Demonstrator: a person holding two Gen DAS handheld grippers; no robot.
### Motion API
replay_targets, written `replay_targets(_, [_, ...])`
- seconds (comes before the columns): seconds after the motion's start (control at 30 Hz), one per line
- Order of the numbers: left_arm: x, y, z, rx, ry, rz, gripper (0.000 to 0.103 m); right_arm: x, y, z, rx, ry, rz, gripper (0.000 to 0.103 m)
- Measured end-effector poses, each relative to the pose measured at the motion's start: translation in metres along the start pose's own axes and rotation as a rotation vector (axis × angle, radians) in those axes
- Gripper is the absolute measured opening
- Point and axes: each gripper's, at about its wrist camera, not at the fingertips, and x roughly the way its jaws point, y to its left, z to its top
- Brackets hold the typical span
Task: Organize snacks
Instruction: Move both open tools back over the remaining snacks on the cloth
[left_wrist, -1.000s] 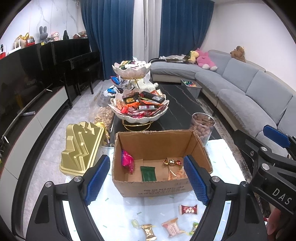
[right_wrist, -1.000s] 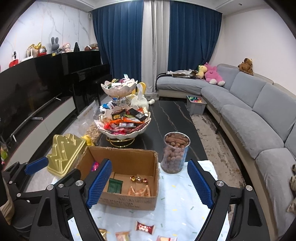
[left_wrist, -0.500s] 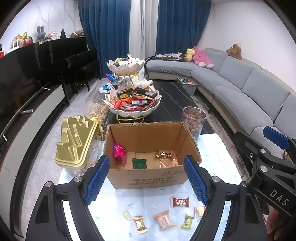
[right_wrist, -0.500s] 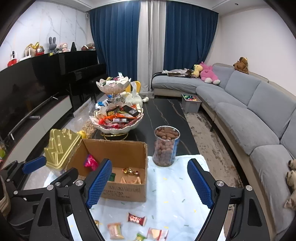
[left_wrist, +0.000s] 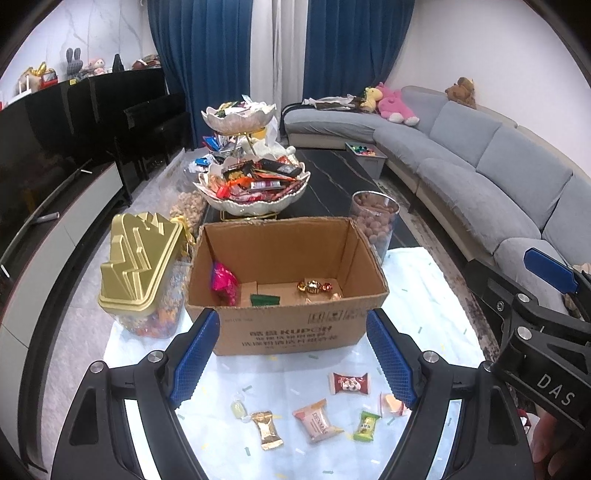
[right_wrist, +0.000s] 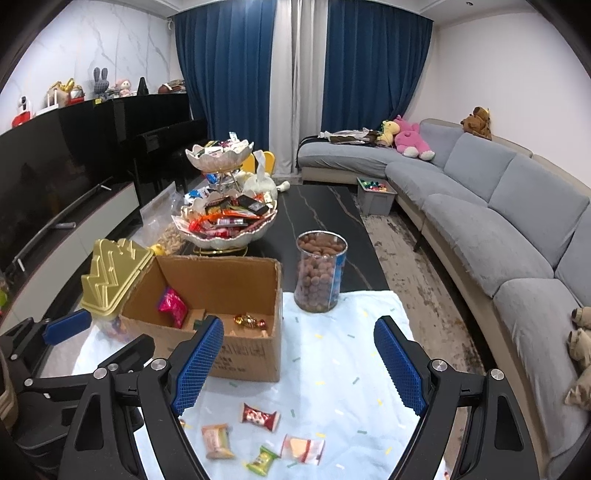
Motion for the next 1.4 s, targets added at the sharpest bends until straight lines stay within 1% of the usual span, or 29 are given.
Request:
replay_targets(0.27, [0.007, -0.005, -0.018, 0.003, 0.022, 0.006, 0.081, 0.006, -0.005, -0.015, -0.003, 0.019, -0.015, 0.084])
replay_targets(0.53, [0.021, -0.016, -0.044, 0.028, 0.052, 0.005, 0.081, 0.016, -0.013, -0.043, -0.001, 0.049, -0.040, 0.084])
replay_targets(0.87, [0.040, -0.024, -0.075, 0.020, 0.090, -0.006, 0.081, 0.032, -0.019, -0.076, 0.004, 0.097, -0.052, 0.084])
replay_targets(1.2, [0.061, -0.030, -0.102, 0.035, 0.122, 0.010, 0.081, 0.054, -0.024, -0.112, 0.021, 0.160, -0.054, 0.084])
replay_targets(1.4, [0.078, -0.035, -0.117, 0.042, 0.155, 0.017, 0.081, 0.067, -0.028, -0.128, 0.023, 0.192, -0.055, 0.084])
